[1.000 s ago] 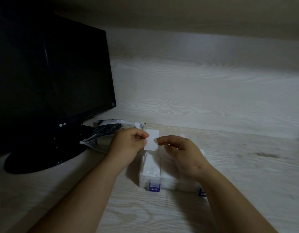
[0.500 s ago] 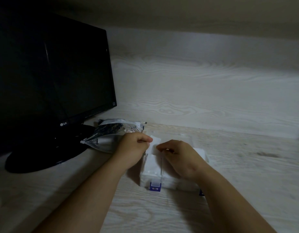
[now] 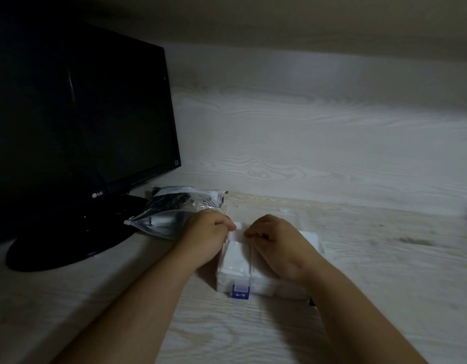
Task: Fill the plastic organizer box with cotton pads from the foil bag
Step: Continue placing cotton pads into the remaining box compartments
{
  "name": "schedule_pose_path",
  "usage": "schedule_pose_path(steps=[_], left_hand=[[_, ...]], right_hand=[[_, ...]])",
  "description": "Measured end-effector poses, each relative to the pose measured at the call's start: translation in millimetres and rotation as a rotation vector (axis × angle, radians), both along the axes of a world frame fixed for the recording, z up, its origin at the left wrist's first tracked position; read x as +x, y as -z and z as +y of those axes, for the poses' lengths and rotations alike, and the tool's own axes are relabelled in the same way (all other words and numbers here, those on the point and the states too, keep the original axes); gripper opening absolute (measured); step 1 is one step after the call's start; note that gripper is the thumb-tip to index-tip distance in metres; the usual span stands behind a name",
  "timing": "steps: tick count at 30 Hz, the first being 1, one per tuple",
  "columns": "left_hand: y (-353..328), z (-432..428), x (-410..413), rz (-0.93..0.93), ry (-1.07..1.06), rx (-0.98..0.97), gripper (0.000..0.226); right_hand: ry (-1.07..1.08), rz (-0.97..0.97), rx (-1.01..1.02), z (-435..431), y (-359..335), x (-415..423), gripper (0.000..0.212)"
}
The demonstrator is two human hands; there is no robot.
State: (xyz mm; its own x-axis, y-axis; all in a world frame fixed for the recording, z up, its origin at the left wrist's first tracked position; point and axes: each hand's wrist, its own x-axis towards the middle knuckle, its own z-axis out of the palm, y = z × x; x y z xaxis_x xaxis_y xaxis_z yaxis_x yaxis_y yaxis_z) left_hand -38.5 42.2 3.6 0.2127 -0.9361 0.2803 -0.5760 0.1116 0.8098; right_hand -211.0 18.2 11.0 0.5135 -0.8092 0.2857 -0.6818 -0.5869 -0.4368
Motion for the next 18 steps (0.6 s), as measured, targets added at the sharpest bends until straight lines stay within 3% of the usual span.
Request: schedule_pose_path(steps=[4,14,18], left_hand=[[-4.1,4.6,0.8,0.054,-0.012,-0.007,0.040],[-0.8,4.7,0.2,-0.035,0.001,0.041,0.033],[-6.5,7.3,8.8,-0.144,-0.144,0.022,0.030]], right_hand=[[-0.016,0.018,0.002,1.4,-1.6,0.1,0.029],[-0.026,0.060,0.043,3.9,-1.9,0.5,0.034],[-0.013,-0.017,0.009,3.9,-3.2,-2.4,0.031]])
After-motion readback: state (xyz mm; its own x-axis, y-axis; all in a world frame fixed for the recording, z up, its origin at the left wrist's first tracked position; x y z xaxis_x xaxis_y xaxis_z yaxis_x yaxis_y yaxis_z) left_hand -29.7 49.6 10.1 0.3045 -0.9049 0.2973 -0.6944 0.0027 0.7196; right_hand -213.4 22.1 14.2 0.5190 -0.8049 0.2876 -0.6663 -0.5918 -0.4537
